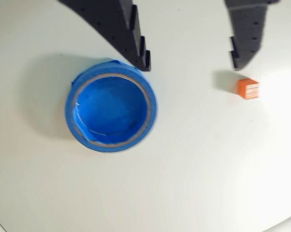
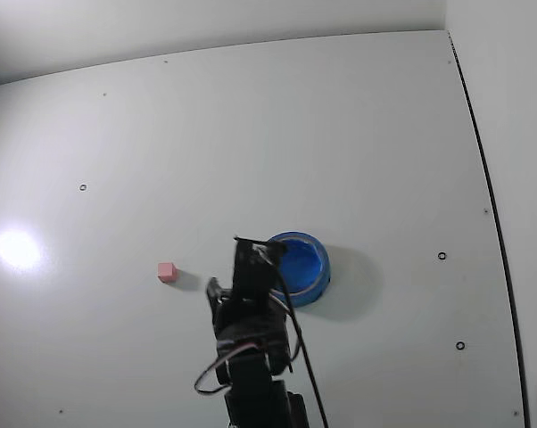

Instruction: Grasp a block and put it in the bin.

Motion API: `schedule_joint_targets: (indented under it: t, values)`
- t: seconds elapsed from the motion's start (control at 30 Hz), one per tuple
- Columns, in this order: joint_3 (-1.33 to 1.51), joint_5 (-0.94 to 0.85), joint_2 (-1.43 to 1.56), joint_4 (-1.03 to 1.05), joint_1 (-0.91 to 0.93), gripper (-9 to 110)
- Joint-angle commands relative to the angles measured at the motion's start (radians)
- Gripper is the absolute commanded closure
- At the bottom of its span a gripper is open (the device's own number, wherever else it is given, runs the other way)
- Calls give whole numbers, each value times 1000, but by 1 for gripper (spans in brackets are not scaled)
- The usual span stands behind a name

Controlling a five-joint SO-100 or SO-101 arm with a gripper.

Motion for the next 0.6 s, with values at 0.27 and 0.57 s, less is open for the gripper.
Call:
schedule_joint_targets:
  t: [0.27, 0.57]
  values:
    - [-701, 133, -787, 2, -218, 77]
    - [-1000, 156, -1134, 9, -273, 77]
